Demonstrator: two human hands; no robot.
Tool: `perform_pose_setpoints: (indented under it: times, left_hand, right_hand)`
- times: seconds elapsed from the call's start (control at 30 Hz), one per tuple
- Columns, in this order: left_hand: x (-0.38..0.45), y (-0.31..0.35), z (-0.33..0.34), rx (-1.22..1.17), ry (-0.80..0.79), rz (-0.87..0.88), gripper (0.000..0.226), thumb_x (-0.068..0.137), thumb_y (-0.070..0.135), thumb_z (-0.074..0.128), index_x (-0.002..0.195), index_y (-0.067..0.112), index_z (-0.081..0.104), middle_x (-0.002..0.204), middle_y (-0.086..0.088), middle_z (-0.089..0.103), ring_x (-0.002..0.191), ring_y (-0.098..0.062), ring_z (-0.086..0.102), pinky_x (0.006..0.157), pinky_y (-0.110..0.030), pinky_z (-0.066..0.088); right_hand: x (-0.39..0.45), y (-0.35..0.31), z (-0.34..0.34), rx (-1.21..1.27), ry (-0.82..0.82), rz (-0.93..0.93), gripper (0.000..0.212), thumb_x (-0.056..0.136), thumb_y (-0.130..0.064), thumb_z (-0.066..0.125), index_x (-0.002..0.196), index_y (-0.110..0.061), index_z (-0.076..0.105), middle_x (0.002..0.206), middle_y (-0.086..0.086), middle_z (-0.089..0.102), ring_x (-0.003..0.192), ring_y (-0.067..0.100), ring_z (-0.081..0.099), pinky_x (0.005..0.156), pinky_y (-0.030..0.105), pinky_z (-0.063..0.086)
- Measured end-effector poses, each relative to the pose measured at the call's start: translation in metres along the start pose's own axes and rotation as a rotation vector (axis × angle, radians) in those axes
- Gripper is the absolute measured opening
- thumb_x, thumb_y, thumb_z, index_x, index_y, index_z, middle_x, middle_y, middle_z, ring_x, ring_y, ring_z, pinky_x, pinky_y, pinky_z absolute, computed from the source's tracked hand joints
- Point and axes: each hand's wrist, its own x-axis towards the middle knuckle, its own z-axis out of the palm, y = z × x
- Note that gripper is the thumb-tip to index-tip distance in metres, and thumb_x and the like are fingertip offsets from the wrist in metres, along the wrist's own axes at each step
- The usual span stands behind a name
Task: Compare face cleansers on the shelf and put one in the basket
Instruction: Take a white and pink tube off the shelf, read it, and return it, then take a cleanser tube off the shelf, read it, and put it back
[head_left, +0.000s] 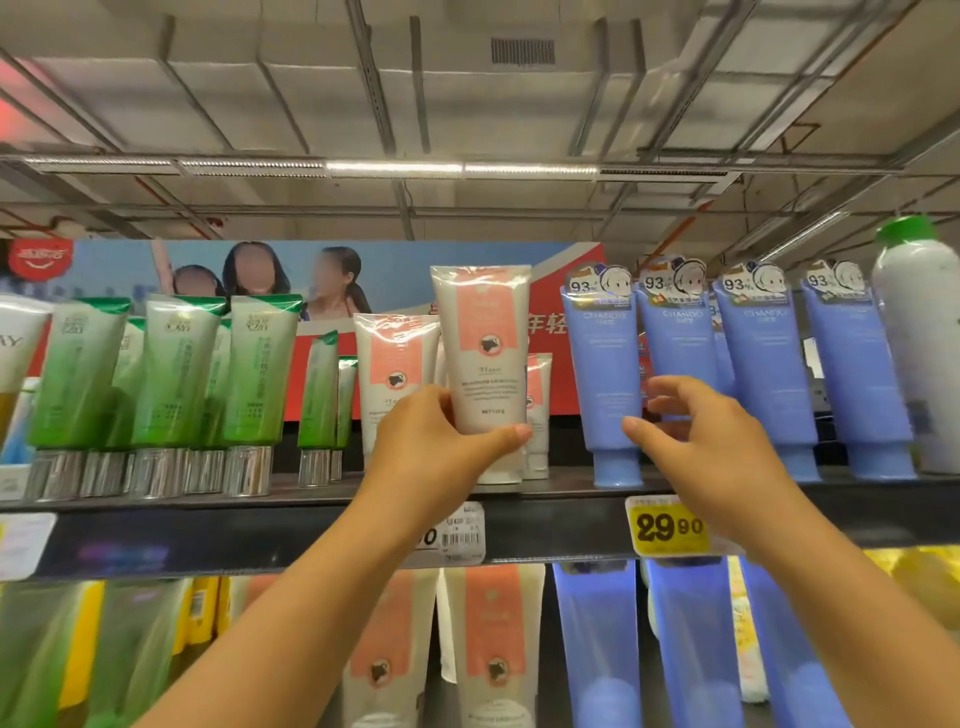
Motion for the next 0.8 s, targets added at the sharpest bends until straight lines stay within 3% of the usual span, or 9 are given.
perform_pose_setpoints:
  times: [0.17,0.37,0.5,0.6,0.8]
  left_hand:
    - [0.008,-0.01,0.006,0.085,-0.06,-0.016,0.028,0.07,0.041,0.077,0.09,0.027,0.062,0.089,0.009,0.068,0.08,-0.003,0.062,0.06,-0.013,0.047]
    - [0.009,-0.013,0.007,0.15,-0.082,-0.018,0.034,0.07,0.04,0.078,0.08,0.033,0.046,0.083,0.015,0.056,0.076,0.001,0.054,0.057,-0.013,0.042]
    - [0.009,-0.012,0.008,0.165,-0.066,-0.014,0.043,0.071,0.04,0.077,0.094,0.028,0.043,0.087,0.016,0.052,0.077,-0.001,0.051,0.056,-0.012,0.038]
    - [0.008,-0.012,0.009,0.182,-0.053,0.0,0.043,0.075,0.038,0.074,0.101,0.026,0.041,0.098,0.011,0.053,0.089,-0.008,0.053,0.059,-0.012,0.038]
    - [0.012,-0.012,0.01,0.21,-0.065,-0.034,0.042,0.076,0.035,0.074,0.101,0.024,0.041,0.1,0.008,0.052,0.092,-0.01,0.051,0.058,-0.01,0.037]
  right_hand:
    - [0.003,-0.001,0.008,-0.151,-0.08,0.033,0.04,0.088,-0.03,0.062,0.12,-0.009,0.051,0.114,0.011,0.062,0.101,0.028,0.059,0.086,0.042,0.048]
    - [0.007,-0.005,0.016,-0.24,-0.127,0.065,0.042,0.087,-0.034,0.063,0.116,-0.008,0.048,0.115,0.013,0.058,0.102,0.031,0.056,0.084,0.04,0.048]
    - [0.008,-0.006,0.022,-0.244,-0.138,0.1,0.045,0.088,-0.033,0.062,0.117,-0.005,0.043,0.119,0.017,0.054,0.108,0.034,0.052,0.08,0.036,0.042]
    - [0.01,-0.005,0.025,-0.227,-0.12,0.116,0.045,0.088,-0.032,0.062,0.117,-0.004,0.042,0.12,0.018,0.054,0.108,0.035,0.052,0.077,0.034,0.041]
    - [0.01,-0.001,0.028,-0.214,-0.061,0.098,0.046,0.085,-0.032,0.066,0.115,-0.004,0.043,0.118,0.017,0.055,0.106,0.035,0.053,0.078,0.037,0.044]
